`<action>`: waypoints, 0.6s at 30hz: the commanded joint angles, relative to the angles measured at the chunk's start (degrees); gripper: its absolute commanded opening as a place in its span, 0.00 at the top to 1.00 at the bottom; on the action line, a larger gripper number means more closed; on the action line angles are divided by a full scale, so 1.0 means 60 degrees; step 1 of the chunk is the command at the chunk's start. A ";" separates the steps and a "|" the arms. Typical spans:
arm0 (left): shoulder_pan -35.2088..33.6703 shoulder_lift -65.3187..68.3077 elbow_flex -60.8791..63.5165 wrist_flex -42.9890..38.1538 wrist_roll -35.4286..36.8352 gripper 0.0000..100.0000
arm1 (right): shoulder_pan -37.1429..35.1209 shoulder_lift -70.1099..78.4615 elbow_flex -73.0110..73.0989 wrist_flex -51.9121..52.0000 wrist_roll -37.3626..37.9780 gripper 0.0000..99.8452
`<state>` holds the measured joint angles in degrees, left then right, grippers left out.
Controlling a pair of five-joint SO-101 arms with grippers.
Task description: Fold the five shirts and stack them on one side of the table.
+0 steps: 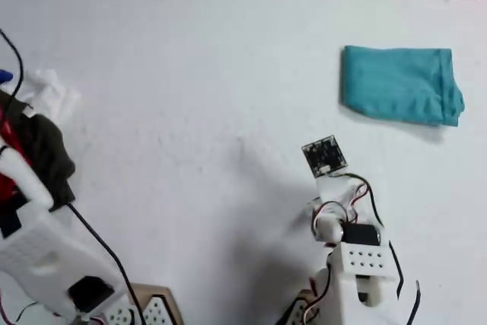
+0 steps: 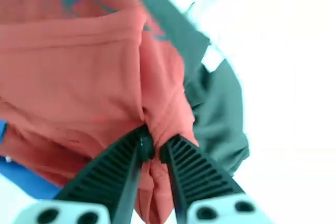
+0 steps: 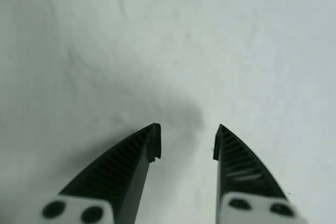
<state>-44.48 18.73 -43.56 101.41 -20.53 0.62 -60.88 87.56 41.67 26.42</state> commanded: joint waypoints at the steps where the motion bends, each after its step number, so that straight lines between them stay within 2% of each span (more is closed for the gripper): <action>1: 0.1245 -0.1744 -0.0183 0.0190 0.0117 0.98 | 0.0037 -0.0227 -0.0044 -0.0271 -0.0513 0.83; 5: 0.2901 -0.3766 0.0432 0.0190 0.0147 0.98 | 0.0183 -0.0168 -0.0029 -0.0520 -0.0762 0.83; 10: 0.5333 -0.5817 0.1121 0.0147 0.0967 0.98 | 0.0535 -0.0154 -0.0029 -0.0711 -0.0777 0.83; 18: 0.8747 -0.6168 0.1634 0.0029 0.2271 0.98 | 0.0520 -0.0227 0.0044 -0.0711 -0.0777 0.83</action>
<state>1.32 -16.18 -33.63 101.41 -8.92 3.25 -60.88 88.18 38.33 22.20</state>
